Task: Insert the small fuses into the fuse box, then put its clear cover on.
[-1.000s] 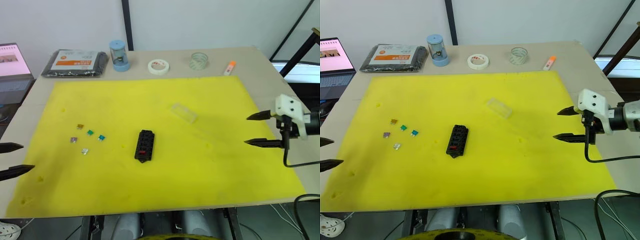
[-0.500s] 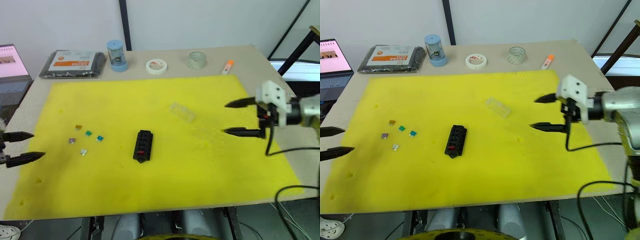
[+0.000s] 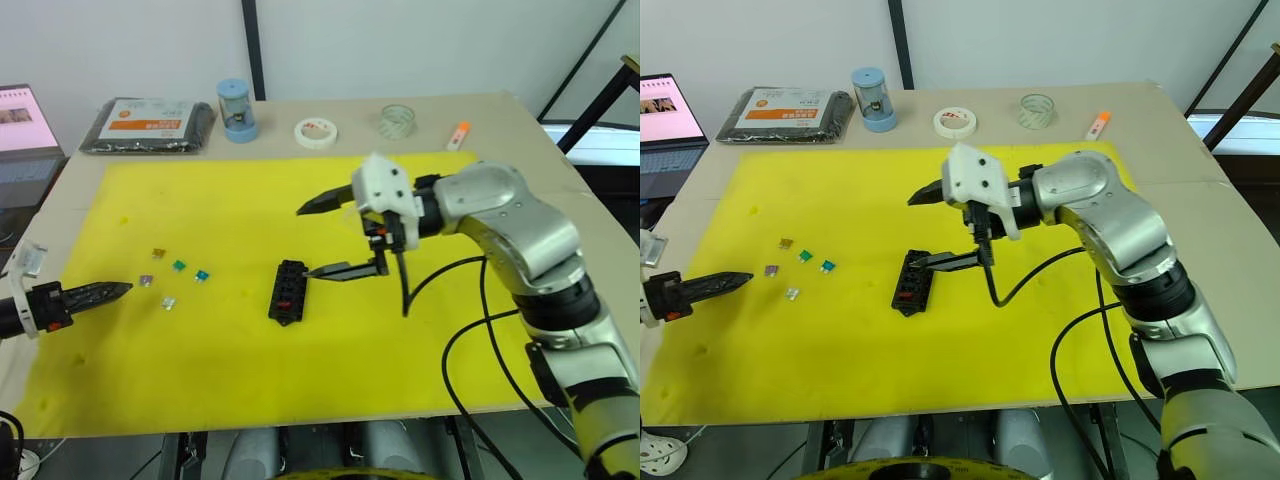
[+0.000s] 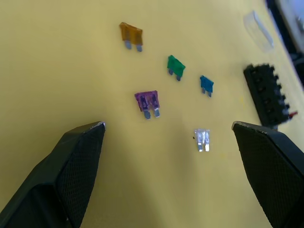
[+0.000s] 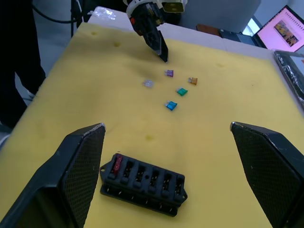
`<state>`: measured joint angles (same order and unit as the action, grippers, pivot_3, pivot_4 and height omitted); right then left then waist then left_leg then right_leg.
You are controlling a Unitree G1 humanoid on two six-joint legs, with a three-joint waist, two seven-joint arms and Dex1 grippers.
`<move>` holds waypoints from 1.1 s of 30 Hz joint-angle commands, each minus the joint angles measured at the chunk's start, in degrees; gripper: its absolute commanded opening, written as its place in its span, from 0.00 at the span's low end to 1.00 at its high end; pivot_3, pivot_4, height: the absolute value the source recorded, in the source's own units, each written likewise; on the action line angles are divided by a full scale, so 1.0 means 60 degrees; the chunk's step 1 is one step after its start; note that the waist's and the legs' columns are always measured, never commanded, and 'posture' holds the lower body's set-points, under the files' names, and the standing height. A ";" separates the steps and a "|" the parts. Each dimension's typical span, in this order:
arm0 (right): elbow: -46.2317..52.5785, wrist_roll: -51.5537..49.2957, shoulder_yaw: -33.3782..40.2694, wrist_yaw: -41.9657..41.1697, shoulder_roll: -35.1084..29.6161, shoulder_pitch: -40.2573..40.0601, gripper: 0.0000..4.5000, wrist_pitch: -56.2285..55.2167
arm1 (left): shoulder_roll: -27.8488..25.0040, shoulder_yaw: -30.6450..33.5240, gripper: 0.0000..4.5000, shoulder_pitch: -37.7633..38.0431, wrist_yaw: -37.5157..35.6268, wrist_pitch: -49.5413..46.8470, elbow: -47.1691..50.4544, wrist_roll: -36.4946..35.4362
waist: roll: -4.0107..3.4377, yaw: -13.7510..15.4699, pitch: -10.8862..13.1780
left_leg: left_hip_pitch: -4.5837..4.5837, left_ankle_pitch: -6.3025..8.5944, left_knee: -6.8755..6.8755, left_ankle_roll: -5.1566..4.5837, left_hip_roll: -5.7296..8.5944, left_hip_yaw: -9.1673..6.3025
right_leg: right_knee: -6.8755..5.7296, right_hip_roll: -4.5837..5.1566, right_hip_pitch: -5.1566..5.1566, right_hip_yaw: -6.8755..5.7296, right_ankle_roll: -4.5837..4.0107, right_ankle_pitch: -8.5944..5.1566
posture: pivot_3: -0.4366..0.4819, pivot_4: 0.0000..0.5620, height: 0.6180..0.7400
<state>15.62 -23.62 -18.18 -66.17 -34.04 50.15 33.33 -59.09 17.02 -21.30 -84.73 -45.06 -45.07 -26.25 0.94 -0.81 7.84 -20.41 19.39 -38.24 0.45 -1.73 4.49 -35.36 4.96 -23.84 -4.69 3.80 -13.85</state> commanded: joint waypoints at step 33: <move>0.0260 0.0540 -0.0153 -0.0048 0.0284 -0.0139 0.99 -0.0451 | 0.1527 -0.1036 1.00 -0.1609 0.0368 -0.0064 -0.0110 0.0579 | -0.0011 0.0298 -0.0005 | 0.0008 -0.0007 -0.0019 0.0009 0.0044 -0.0076 | 0.0006 0.0031 0.0068 -0.0014 0.0001 0.0000 | 0.48 0.27 1.00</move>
<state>15.54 -20.40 -20.00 -66.71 -32.59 48.86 31.02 -51.71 12.82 -30.45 -81.69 -45.58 -46.57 -22.96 0.88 0.98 7.81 -20.36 19.35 -38.35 0.51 -1.46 4.03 -35.32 5.14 -23.43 -4.77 3.81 -13.85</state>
